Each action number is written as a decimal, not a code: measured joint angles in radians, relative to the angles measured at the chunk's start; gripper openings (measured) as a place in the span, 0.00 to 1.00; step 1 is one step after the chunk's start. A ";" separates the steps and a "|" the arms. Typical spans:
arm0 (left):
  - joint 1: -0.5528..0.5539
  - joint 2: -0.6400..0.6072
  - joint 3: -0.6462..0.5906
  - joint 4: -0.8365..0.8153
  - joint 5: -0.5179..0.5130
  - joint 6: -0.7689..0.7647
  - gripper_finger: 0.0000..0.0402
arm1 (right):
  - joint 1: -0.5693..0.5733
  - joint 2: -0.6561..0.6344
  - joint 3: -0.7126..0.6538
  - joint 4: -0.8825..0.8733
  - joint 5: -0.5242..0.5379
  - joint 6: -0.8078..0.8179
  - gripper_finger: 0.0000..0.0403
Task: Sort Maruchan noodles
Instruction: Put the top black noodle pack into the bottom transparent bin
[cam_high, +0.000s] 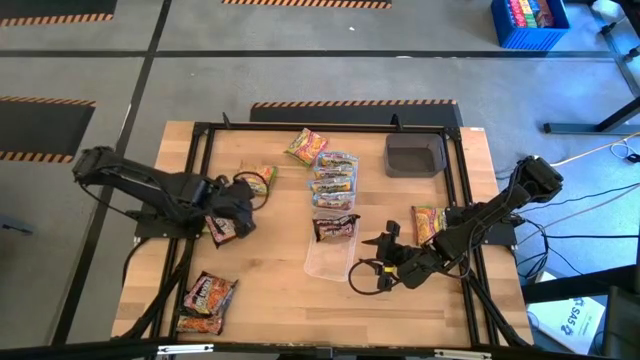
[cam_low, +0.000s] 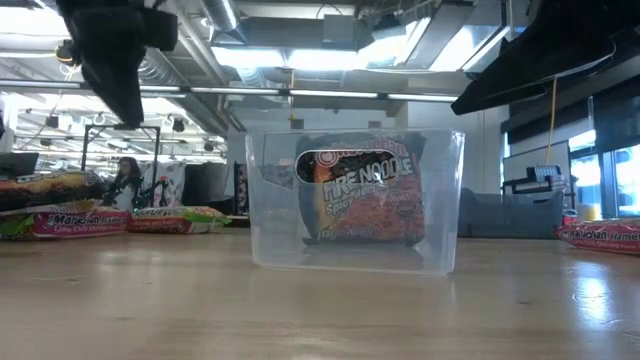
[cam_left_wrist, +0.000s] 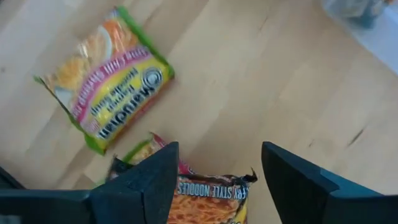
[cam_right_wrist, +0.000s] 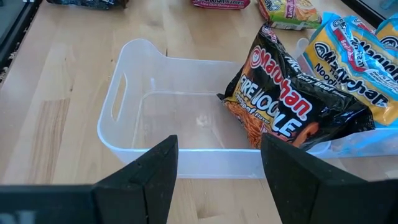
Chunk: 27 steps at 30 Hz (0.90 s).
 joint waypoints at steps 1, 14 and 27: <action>-0.006 0.013 -0.009 0.000 0.009 -0.005 0.56 | 0.000 0.000 0.000 0.002 0.000 0.000 0.52; -0.132 0.231 -0.025 0.182 0.159 0.022 0.55 | 0.000 0.000 0.000 0.047 0.000 0.000 0.52; -0.157 0.298 -0.015 0.317 0.119 0.180 0.55 | 0.000 0.001 0.000 0.043 0.007 0.000 0.52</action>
